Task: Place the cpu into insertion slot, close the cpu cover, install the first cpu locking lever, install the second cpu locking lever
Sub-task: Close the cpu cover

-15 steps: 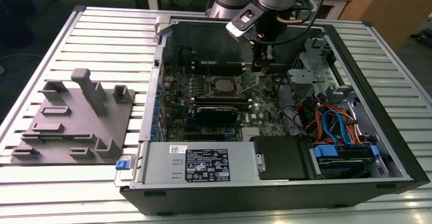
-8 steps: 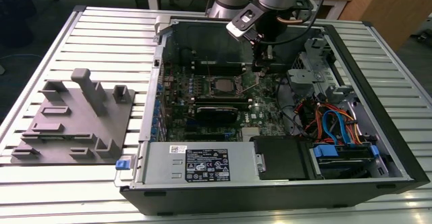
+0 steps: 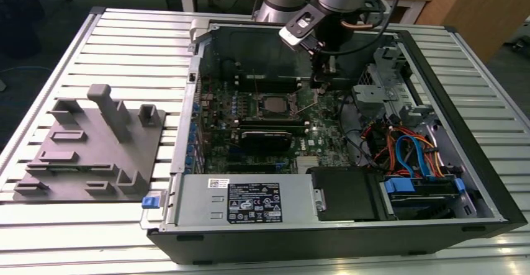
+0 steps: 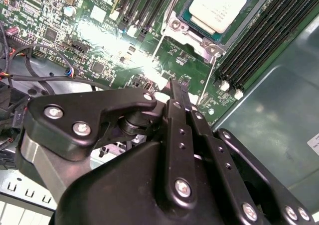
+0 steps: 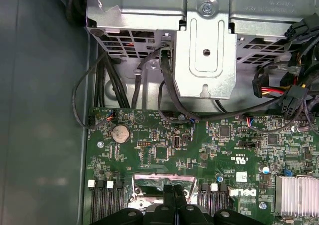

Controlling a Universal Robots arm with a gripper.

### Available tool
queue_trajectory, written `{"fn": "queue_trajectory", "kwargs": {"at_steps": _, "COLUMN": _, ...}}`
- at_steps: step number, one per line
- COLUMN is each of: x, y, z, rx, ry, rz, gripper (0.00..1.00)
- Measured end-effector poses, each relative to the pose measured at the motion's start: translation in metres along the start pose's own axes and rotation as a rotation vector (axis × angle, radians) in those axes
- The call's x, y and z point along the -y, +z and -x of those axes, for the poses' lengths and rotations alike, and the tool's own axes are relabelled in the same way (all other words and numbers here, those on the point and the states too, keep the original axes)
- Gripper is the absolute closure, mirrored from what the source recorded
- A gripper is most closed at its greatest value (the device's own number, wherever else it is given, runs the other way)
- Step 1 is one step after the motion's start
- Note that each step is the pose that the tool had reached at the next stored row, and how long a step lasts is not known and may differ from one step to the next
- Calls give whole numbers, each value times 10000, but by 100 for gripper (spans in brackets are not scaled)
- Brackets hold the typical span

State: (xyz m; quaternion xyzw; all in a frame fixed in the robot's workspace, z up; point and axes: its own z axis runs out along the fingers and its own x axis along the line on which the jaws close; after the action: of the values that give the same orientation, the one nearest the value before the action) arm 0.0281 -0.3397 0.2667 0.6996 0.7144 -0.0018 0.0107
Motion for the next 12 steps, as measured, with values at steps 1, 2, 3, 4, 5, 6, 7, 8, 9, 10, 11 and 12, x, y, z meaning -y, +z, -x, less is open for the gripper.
{"fn": "queue_trajectory", "kwargs": {"at_steps": 1, "x": -4, "y": 2, "z": 0, "rx": -1, "ry": 0, "rz": 1, "gripper": 90}}
{"fn": "queue_trajectory", "kwargs": {"at_steps": 2, "x": -4, "y": 2, "z": 1, "rx": 0, "ry": -1, "rz": 0, "gripper": 90}}
{"fn": "queue_trajectory", "kwargs": {"at_steps": 3, "x": -4, "y": 2, "z": 0, "rx": 1, "ry": 0, "rz": 0, "gripper": 90}}
{"fn": "queue_trajectory", "kwargs": {"at_steps": 4, "x": -4, "y": 2, "z": 0, "rx": 0, "ry": 0, "rz": 0, "gripper": 90}}
{"fn": "queue_trajectory", "kwargs": {"at_steps": 5, "x": -5, "y": 4, "z": 0, "rx": 0, "ry": -1, "rz": 0, "gripper": 90}}
{"fn": "queue_trajectory", "kwargs": {"at_steps": 6, "x": -5, "y": 7, "z": 0, "rx": 0, "ry": -1, "rz": 0, "gripper": 90}}
{"fn": "queue_trajectory", "kwargs": {"at_steps": 7, "x": -5, "y": 7, "z": 0, "rx": -1, "ry": -1, "rz": 0, "gripper": 90}}
{"fn": "queue_trajectory", "kwargs": {"at_steps": 8, "x": -6, "y": 7, "z": 0, "rx": 0, "ry": -1, "rz": 0, "gripper": 90}}
{"fn": "queue_trajectory", "kwargs": {"at_steps": 9, "x": -11, "y": 7, "z": 0, "rx": 0, "ry": -3, "rz": 0, "gripper": 90}}
{"fn": "queue_trajectory", "kwargs": {"at_steps": 10, "x": -17, "y": 8, "z": 0, "rx": -2, "ry": -2, "rz": 1, "gripper": 90}}
{"fn": "queue_trajectory", "kwargs": {"at_steps": 11, "x": -18, "y": 8, "z": 0, "rx": -2, "ry": -1, "rz": 1, "gripper": 90}}
{"fn": "queue_trajectory", "kwargs": {"at_steps": 12, "x": -18, "y": 8, "z": 0, "rx": -1, "ry": -1, "rz": 0, "gripper": 90}}
